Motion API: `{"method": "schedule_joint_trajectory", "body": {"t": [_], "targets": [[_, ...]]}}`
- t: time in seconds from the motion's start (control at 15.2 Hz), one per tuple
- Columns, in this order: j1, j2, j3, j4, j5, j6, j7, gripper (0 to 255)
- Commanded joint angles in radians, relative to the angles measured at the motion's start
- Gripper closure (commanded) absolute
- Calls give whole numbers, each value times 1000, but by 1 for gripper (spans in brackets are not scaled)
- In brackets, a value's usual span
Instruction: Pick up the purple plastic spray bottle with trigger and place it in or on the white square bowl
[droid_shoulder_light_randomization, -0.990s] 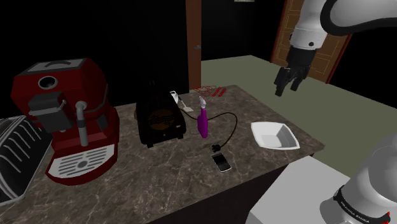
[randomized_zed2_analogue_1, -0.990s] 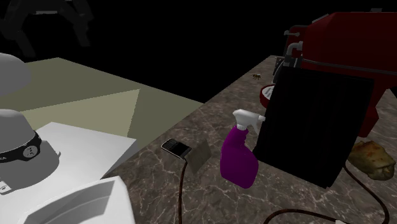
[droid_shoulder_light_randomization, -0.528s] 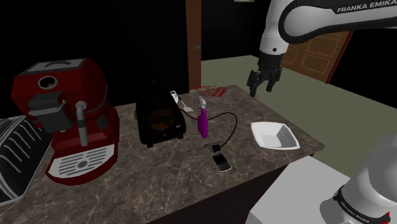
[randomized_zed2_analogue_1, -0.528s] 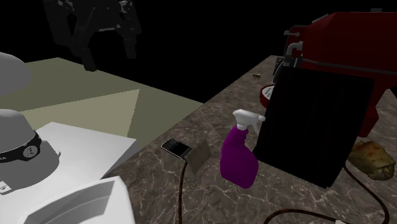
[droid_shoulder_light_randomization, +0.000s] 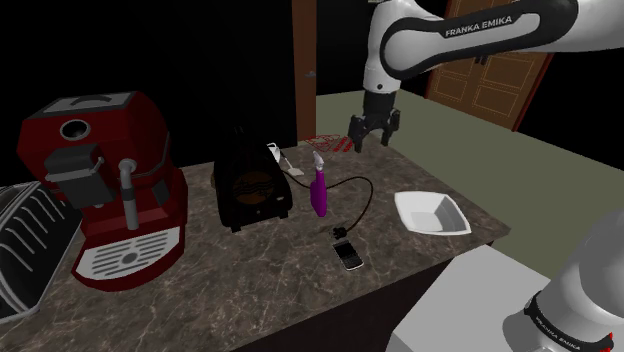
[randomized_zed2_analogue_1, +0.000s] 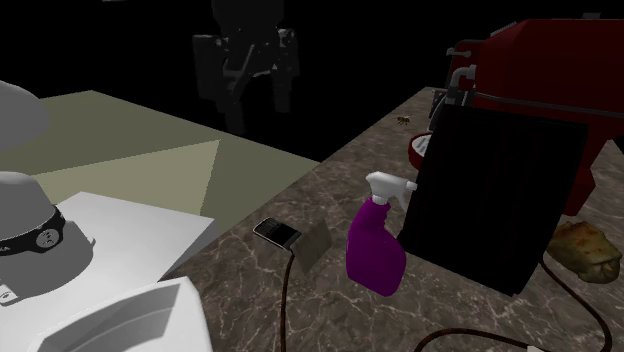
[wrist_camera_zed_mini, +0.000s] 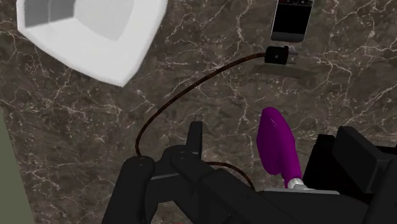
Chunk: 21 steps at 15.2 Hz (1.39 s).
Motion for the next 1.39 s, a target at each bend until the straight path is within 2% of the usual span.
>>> {"method": "schedule_joint_trajectory", "body": {"t": [0.0, 0.4, 0.79, 1.32], "targets": [[4, 82, 11, 65, -12, 12, 31, 0], [26, 338, 25, 324, -58, -9, 109, 0], [67, 613, 20, 662, -100, -88, 167, 0], [63, 617, 18, 566, -101, 12, 169, 0]]}}
